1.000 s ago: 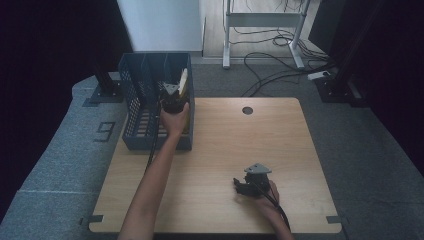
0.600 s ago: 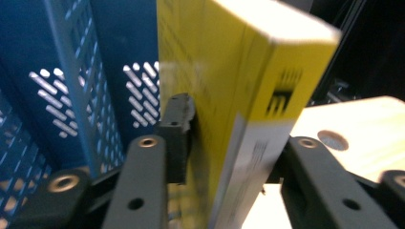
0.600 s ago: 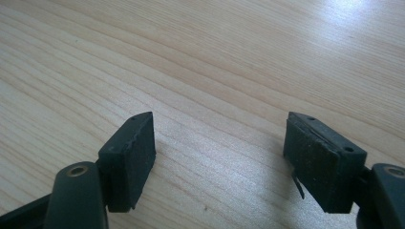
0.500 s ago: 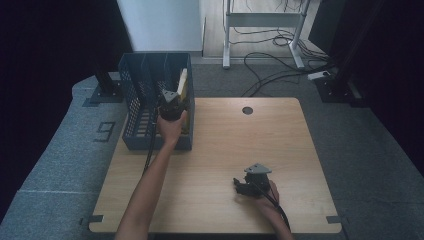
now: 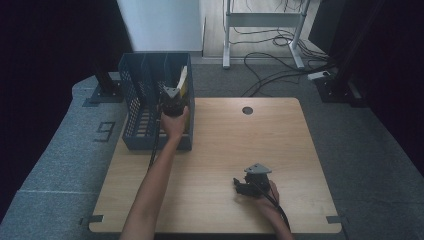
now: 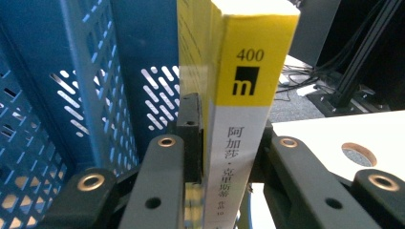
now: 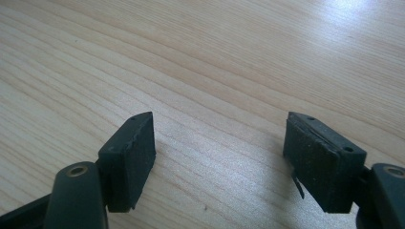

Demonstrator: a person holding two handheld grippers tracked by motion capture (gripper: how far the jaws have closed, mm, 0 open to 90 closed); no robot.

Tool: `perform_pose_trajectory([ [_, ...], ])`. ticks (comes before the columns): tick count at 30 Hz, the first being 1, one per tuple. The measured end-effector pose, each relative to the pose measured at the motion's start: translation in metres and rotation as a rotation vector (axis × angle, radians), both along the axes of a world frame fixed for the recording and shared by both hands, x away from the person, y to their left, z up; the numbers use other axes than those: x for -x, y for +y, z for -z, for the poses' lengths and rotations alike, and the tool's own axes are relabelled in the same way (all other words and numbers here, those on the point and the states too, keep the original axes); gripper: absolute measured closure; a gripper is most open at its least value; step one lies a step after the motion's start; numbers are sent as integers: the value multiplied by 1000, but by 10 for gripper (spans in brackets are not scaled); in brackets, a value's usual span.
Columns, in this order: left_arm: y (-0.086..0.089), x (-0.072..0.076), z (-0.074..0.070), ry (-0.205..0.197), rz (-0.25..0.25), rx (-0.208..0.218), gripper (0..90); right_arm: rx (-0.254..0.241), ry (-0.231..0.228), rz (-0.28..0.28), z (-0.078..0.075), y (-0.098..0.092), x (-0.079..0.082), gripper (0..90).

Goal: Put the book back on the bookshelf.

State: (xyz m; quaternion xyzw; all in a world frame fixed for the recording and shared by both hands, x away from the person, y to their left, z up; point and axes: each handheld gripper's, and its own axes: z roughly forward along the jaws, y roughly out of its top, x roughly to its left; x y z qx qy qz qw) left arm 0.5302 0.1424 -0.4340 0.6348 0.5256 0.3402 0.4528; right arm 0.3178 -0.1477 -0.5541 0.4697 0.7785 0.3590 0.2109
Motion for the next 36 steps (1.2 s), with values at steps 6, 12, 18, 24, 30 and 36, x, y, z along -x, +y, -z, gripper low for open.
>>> perform_pose_trajectory([
  [6,-7,3,1,-2,31,-10,698,0,0,-1,0,0,0,261],
  [12,-6,8,7,8,64,10,621,1,-1,0,0,0,0,261],
  [18,-4,9,11,30,77,4,603,1,0,-1,0,0,0,261],
  [24,0,10,8,21,85,14,568,1,0,-1,0,0,0,261],
  [30,6,12,5,36,95,14,542,1,0,-1,0,0,0,261],
  [36,14,21,-3,53,134,29,534,0,0,0,0,0,0,261],
])
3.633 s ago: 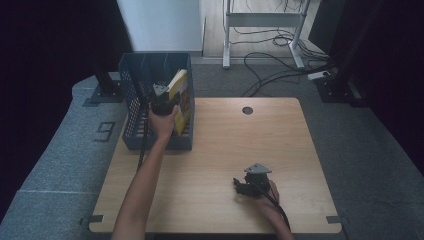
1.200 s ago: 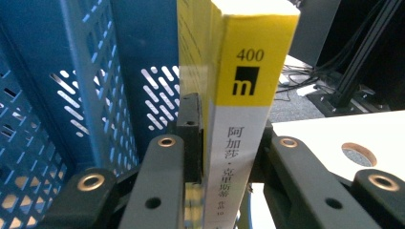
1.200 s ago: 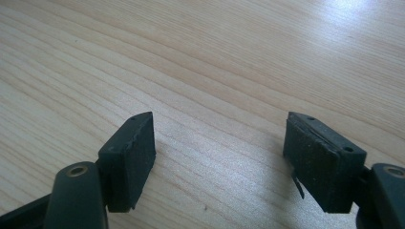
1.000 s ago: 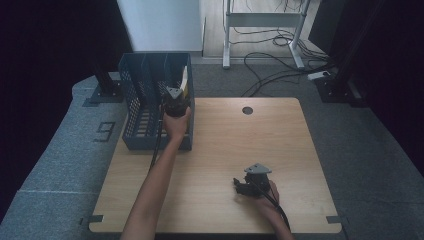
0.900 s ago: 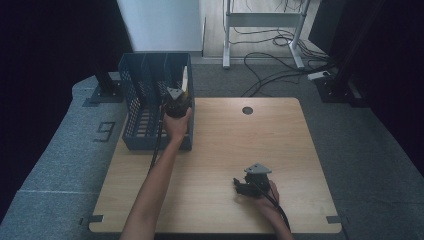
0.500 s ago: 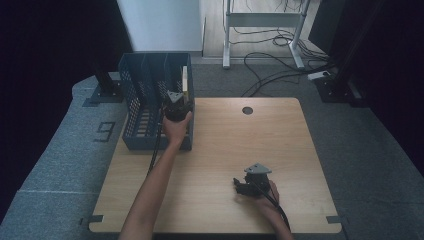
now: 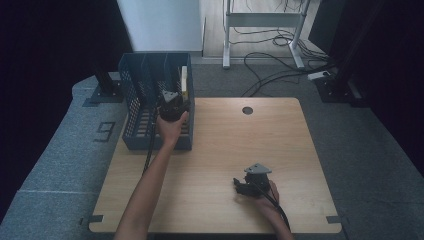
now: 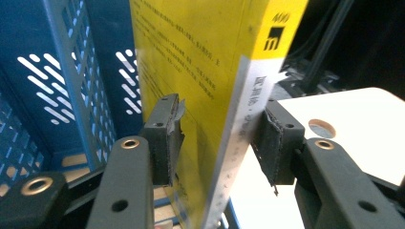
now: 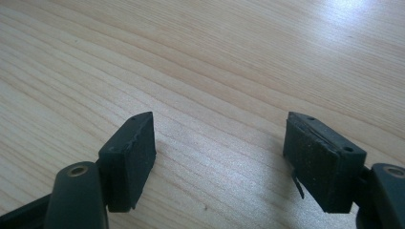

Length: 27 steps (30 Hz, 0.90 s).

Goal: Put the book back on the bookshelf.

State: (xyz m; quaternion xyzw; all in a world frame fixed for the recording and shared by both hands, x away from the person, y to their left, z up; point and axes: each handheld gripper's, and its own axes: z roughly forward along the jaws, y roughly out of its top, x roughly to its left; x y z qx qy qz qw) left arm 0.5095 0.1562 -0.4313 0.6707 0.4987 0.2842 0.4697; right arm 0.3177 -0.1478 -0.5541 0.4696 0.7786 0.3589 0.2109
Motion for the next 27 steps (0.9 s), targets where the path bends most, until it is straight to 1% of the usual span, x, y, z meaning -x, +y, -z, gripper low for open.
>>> perform_pose_trajectory([
  [1,1,1,-1,8,8,-3,520,0,0,0,0,0,0,261],
  [5,7,6,-1,14,23,16,471,0,0,0,0,0,0,261],
  [7,8,9,-1,27,30,17,445,0,0,0,0,0,0,261],
  [9,10,11,0,35,39,28,426,0,0,0,0,0,0,261],
  [14,13,20,3,46,71,42,404,1,1,-1,0,0,0,261],
  [15,15,23,4,52,80,48,403,1,1,-1,0,0,0,261],
  [17,17,27,6,67,98,46,382,2,1,-1,0,0,0,261],
  [20,20,35,10,72,124,53,383,0,2,1,0,0,0,261],
  [23,23,43,13,78,155,44,389,0,2,0,0,0,0,261],
  [27,24,52,16,92,188,53,391,0,2,0,0,0,0,261],
])
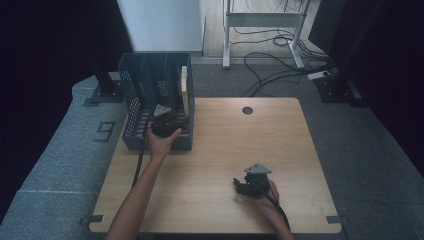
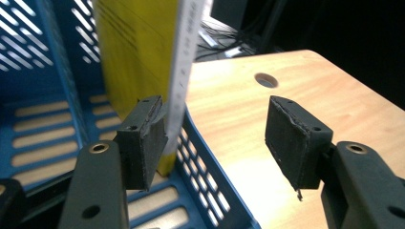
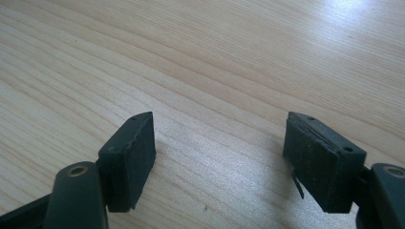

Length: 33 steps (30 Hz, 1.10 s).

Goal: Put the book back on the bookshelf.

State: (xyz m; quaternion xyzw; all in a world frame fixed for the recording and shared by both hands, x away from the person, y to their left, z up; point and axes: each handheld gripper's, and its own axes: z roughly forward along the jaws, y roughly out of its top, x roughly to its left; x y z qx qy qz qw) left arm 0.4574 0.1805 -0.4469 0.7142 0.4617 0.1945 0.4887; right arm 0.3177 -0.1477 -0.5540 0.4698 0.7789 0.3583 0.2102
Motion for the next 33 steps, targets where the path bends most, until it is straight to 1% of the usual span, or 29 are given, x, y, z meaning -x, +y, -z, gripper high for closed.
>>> perform_pose_trajectory([
  [8,7,23,1,-5,41,10,391,0,0,0,0,0,0,261],
  [14,18,44,5,6,72,30,393,1,-1,0,0,0,0,261],
  [17,22,55,7,10,86,24,394,0,0,1,0,0,0,261],
  [21,28,70,11,19,109,28,392,0,0,1,0,0,0,262],
  [23,31,79,14,18,117,37,392,1,-1,-1,0,0,0,261],
  [26,34,90,19,21,136,37,392,1,0,0,0,0,0,261],
  [33,37,113,40,46,179,24,391,1,-1,0,0,0,0,262],
])
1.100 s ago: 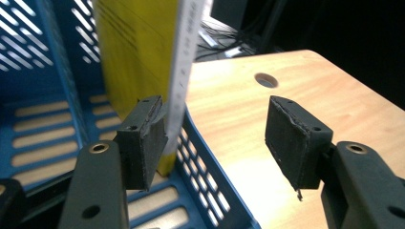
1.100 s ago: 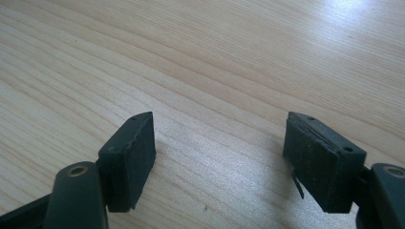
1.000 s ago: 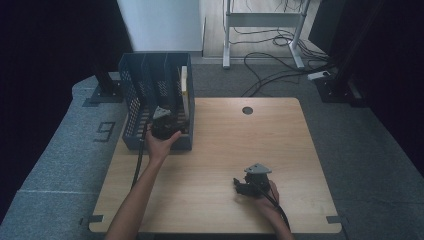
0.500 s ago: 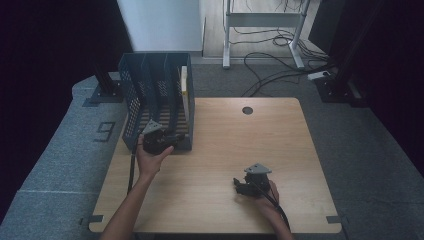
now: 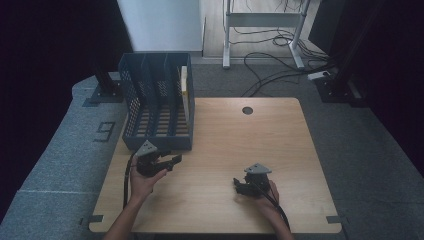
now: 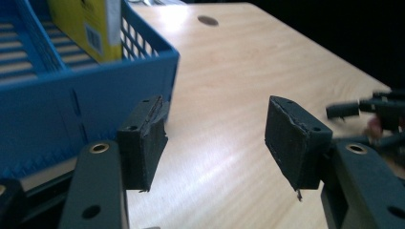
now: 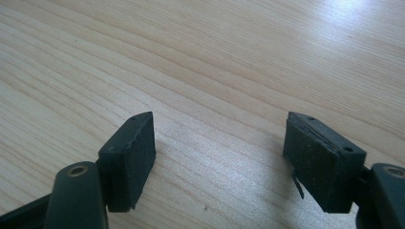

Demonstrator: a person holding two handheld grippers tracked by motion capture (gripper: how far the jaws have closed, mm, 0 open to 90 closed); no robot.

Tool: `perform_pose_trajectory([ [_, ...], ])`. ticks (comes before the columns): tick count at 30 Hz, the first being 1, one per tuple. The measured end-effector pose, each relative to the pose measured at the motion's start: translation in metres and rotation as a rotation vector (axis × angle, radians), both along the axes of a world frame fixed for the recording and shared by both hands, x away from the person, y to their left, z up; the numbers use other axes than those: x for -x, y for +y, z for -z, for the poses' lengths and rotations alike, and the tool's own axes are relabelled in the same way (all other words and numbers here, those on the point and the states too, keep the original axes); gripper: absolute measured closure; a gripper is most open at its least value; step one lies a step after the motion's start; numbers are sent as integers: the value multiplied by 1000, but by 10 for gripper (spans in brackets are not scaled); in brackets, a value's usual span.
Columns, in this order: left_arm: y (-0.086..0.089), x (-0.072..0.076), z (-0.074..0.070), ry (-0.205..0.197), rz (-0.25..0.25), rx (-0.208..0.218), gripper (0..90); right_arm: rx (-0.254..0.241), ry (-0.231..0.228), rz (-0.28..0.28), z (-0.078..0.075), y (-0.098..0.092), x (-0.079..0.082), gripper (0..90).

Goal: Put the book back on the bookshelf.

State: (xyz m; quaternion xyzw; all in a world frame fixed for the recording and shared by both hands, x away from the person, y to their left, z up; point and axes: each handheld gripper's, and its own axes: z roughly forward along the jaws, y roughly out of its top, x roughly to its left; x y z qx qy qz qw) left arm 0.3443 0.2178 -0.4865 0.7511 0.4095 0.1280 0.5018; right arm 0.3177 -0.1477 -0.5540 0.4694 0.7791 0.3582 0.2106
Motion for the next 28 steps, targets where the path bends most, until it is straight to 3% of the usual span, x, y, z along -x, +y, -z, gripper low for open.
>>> perform_pose_trajectory([
  [7,-2,17,17,32,45,13,388,0,0,0,0,0,0,261],
  [15,-4,32,41,75,73,-15,383,0,0,0,0,0,0,261],
  [28,-2,32,48,88,82,-28,381,1,-1,0,0,0,0,261],
])
